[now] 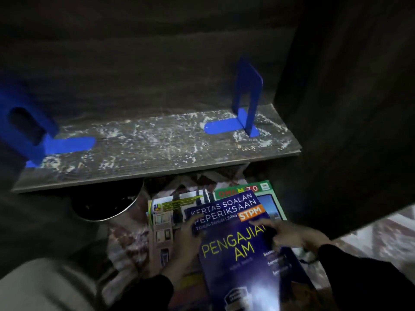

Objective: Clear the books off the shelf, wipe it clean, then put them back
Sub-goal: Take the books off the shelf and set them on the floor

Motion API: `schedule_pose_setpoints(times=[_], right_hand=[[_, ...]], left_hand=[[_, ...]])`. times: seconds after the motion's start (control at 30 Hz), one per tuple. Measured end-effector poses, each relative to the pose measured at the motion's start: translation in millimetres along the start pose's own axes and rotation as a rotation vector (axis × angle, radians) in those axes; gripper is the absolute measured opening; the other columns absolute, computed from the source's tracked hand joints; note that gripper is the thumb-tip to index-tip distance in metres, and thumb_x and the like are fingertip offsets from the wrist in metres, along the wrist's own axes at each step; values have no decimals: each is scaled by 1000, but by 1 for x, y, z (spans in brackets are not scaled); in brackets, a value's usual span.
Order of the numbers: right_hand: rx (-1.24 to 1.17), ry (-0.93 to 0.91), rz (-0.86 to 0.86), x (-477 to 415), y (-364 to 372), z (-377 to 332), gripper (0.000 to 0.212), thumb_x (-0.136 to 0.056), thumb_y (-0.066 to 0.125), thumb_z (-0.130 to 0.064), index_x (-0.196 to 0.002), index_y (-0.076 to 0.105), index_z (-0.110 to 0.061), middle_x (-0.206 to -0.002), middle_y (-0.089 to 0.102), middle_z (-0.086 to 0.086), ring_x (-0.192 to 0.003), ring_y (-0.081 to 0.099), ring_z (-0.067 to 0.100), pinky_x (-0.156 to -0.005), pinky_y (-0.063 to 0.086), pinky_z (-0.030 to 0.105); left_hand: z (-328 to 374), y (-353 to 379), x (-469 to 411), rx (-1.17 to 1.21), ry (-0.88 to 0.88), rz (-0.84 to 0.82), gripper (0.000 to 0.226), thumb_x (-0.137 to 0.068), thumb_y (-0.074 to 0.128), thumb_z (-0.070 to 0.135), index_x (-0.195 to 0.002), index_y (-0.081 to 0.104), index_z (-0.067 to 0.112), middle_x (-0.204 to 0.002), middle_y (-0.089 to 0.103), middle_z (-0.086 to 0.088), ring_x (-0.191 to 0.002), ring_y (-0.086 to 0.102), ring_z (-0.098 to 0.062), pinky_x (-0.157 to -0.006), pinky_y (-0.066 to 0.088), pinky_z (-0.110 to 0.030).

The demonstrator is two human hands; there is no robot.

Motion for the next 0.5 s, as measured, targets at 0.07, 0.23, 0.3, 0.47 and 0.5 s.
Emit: schedule_pose_setpoints(times=[0.07,0.23,0.3,0.47,0.5], right_hand=[[8,90,62,-16,-7,9,80,-75,57,4,-141,38,-36,-111,57,3,-79,55,8,-58,42,10],[36,252,177,-40,-25,19,87,-77,69,-28,-149,20,-40,-146,24,11,-134,31,33,-105,36,27],[52,290,240,-47,-30,21,93,-77,75,-34,-148,16,-44,-145,12,17,-135,23,40,-112,29,37],[58,317,325,-65,-35,25,95,-75,80,-32,-147,19,-40,-138,17,18,-132,26,40,-109,32,42],[59,318,319,-67,-36,24,95,-75,80,-32,-148,19,-40,-139,18,18,-132,26,40,-109,32,42]], left_hand=[[1,22,-24,-3,-63,-107,74,-71,77,-4,-136,48,15,-116,61,-1,-98,57,-11,-73,45,-9],[12,65,-67,-157,-155,-213,102,-66,79,-5,-149,21,10,-141,43,-15,-116,49,-19,-82,38,-13],[13,75,-78,-211,-125,-174,97,-70,76,-4,-149,22,10,-141,37,-13,-122,46,-26,-87,36,-12],[16,85,-98,-282,-93,-128,71,-84,64,1,-147,31,13,-149,32,-15,-136,34,-32,-108,30,-31],[12,86,-103,-294,-100,-133,74,-82,67,2,-146,32,14,-149,33,-16,-135,35,-33,-109,33,-34]])
Point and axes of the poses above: each hand's wrist, its own x-axis away from the middle knuckle, its own y-axis out of the palm, z = x × y, the point moved 2 cm from there along -x, towards the middle knuckle
